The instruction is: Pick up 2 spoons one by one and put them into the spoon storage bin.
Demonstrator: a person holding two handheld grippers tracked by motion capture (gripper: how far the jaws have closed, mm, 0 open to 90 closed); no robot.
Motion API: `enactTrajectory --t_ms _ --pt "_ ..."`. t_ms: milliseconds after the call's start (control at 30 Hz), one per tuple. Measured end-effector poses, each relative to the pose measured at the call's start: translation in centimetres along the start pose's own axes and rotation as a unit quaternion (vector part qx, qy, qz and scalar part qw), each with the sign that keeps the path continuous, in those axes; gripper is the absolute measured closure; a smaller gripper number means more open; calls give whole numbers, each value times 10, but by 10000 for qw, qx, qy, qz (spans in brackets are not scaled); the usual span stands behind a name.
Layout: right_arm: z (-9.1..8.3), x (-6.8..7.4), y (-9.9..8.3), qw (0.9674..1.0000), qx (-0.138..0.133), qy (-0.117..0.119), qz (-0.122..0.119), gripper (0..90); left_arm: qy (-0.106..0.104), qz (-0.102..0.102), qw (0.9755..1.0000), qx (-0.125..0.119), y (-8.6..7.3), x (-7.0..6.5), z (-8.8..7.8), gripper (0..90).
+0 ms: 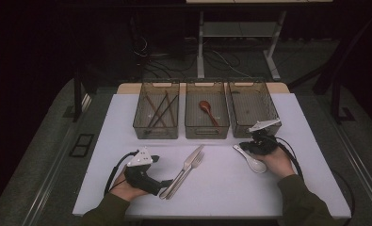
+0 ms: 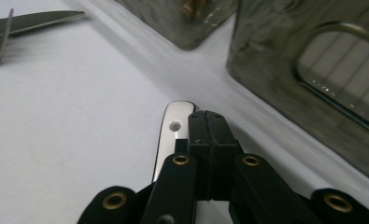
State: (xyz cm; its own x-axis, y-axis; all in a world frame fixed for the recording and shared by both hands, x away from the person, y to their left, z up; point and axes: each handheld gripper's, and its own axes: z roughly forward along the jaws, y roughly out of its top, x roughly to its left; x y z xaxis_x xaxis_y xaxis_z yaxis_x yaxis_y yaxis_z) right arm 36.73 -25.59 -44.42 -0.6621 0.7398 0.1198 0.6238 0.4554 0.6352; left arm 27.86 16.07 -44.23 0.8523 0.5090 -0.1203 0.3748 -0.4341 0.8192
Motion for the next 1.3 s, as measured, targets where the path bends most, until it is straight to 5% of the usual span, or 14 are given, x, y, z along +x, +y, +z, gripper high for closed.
enactTrajectory --t_ms 433,867,1000,1300 --pt "2 17 7 9991 158 258 -301 900 -13 30 10000 15 0 0 0 0" --pt "5 39 7 9945 424 607 -737 900 -18 37 10000 18 0 0 0 0" --pt "-1 36 7 9956 305 599 -656 886 -16 35 10000 13 0 -1 0 0" --pt "-36 18 -4 9980 -106 560 -275 680 -24 38 10000 4 0 -1 -1 0"
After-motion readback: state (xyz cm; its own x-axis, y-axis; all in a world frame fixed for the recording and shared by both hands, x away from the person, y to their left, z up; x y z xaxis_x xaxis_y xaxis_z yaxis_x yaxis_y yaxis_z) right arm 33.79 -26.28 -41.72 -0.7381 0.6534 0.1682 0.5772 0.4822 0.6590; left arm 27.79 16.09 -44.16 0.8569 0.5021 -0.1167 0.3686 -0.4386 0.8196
